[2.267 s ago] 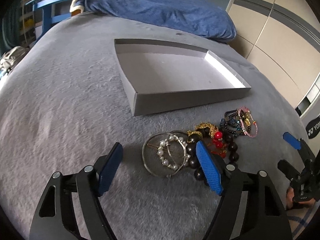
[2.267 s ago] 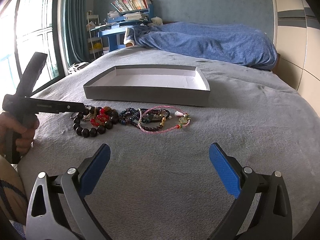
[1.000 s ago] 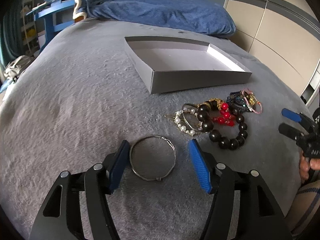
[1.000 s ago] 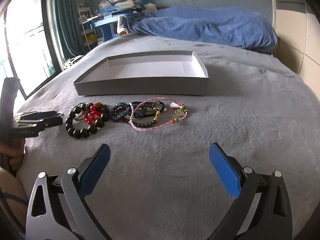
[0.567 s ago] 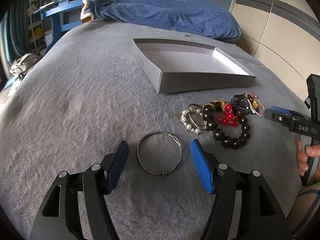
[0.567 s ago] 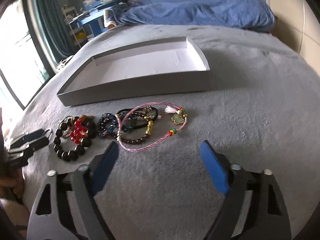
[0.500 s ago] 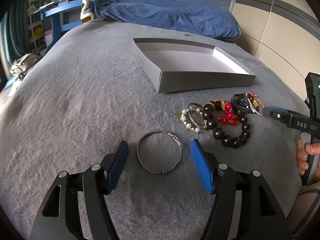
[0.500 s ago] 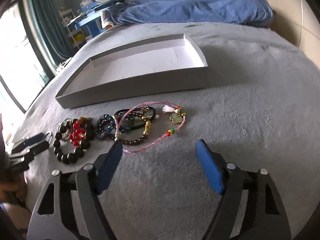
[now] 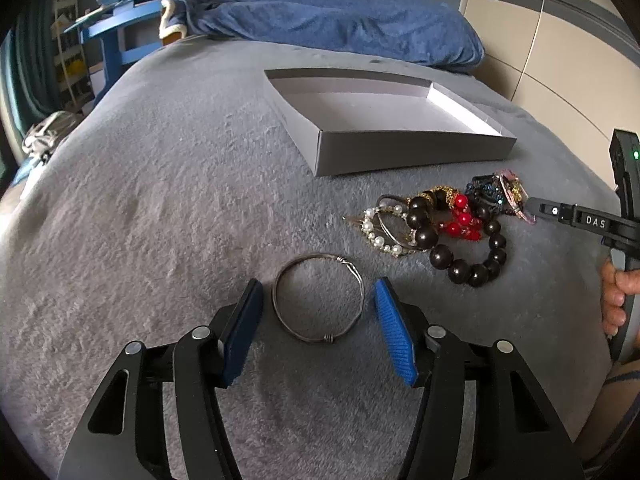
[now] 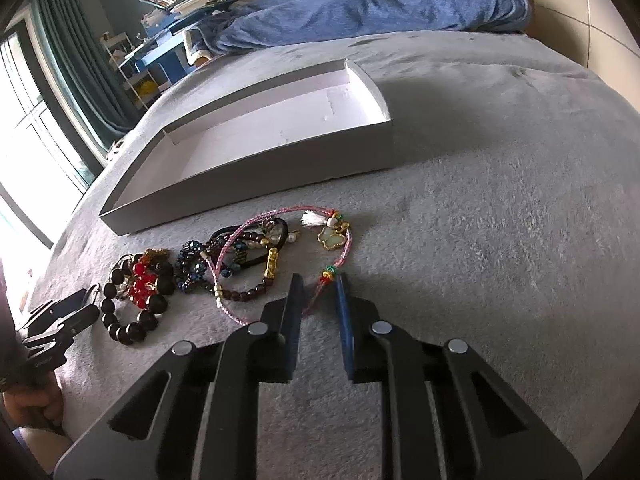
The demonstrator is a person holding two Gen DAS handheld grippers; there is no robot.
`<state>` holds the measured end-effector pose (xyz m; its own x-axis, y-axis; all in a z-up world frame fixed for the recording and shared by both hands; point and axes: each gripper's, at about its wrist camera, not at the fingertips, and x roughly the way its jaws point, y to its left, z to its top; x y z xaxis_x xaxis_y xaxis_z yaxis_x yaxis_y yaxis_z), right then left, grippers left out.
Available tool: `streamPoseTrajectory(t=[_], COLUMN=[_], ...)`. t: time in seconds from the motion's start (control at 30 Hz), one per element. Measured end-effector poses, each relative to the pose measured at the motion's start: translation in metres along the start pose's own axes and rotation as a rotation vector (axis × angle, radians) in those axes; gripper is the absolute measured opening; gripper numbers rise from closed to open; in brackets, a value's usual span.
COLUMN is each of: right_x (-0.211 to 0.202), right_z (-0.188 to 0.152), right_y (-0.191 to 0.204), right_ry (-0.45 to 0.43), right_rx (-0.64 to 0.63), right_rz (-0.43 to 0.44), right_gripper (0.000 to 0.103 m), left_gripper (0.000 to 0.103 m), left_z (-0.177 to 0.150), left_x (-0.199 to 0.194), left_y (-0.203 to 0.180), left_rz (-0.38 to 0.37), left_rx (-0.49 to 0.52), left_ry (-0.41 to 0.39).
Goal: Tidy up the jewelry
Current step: 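Carry the silver bangle up with the left gripper while the right gripper grasps the pink cord bracelet, then lower the silver bangle and pink cord bracelet into the tray with both grippers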
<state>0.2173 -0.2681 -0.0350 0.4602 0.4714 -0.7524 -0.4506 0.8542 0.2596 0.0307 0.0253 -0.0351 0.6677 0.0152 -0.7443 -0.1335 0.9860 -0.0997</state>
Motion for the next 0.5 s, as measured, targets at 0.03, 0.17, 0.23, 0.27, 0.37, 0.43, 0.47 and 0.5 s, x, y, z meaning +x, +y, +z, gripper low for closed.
streamPoseTrajectory(t=[0.03, 0.17, 0.23, 0.27, 0.37, 0.43, 0.47, 0.5], right_x=[0.001, 0.005, 0.004, 0.003, -0.004, -0.013, -0.018, -0.023], right_z=[0.002, 0.007, 0.005, 0.004, 0.000, 0.000, 0.001, 0.003], right_y=[0.000, 0.004, 0.005, 0.006, 0.004, 0.004, 0.005, 0.006], right_ry=[0.000, 0.008, -0.002, -0.005, -0.033, -0.063, -0.075, -0.089], right_rx=[0.002, -0.014, -0.022, -0.023, -0.019, -0.023, -0.029, -0.038], right_rz=[-0.003, -0.022, -0.023, -0.022, -0.018, -0.013, -0.012, -0.010], right_gripper=[0.018, 0.018, 0.006, 0.006, 0.006, 0.006, 0.006, 0.005], left_gripper=[0.063, 0.063, 0.061, 0.055, 0.047, 0.047, 0.047, 0.047], left_z=[0.000, 0.000, 0.001, 0.000, 0.000, 0.000, 0.000, 0.000], left_x=[0.000, 0.001, 0.001, 0.000, -0.002, -0.004, -0.005, -0.007], left_y=[-0.001, -0.002, -0.001, 0.000, 0.004, 0.005, 0.005, 0.006], left_rz=[0.000, -0.001, -0.001, 0.005, -0.004, -0.012, -0.020, -0.028], left_rx=[0.005, 0.008, 0.008, 0.002, -0.024, -0.023, -0.024, -0.026], left_ry=[0.001, 0.003, 0.001, -0.006, -0.022, -0.033, -0.040, -0.047])
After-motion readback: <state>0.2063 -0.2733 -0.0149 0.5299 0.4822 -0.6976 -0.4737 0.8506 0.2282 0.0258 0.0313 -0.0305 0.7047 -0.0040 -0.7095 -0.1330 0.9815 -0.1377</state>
